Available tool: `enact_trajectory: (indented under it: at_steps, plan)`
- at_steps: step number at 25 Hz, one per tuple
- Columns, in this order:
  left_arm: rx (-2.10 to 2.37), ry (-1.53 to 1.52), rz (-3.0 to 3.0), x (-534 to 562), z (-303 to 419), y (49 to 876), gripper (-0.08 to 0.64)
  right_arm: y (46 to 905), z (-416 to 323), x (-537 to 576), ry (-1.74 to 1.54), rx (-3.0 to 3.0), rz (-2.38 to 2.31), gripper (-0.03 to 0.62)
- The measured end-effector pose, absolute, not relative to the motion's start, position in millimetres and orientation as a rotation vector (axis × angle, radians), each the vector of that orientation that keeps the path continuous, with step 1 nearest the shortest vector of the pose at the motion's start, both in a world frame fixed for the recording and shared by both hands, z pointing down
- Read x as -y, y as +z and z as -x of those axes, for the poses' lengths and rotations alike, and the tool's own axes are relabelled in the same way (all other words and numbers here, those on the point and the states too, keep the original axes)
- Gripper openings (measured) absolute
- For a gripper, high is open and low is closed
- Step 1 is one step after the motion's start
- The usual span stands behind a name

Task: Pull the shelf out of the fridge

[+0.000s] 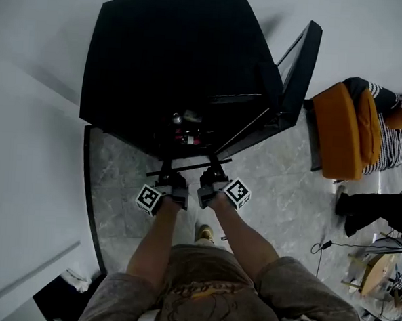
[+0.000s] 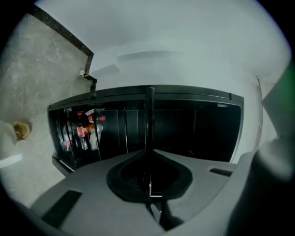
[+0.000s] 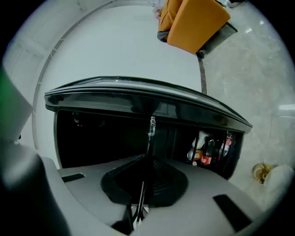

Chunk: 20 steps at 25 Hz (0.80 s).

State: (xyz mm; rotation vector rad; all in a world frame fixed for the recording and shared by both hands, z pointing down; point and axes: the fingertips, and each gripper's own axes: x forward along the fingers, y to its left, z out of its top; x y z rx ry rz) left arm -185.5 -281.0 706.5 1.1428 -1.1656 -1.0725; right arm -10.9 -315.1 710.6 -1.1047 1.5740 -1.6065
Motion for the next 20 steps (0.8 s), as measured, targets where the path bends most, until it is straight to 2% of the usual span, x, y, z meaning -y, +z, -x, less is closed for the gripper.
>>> enact_trajectory:
  at_steps: [9, 20]
  plan:
    - [1.178, -1.039, -1.154, 248, 178, 689, 0.015, 691, 0, 284, -1.618, -1.580, 1.100, 0.032]
    - [1.157, -1.025, -1.223, 217, 171, 604, 0.015, 611, -5, 252, -1.610, -1.629, 1.004, 0.034]
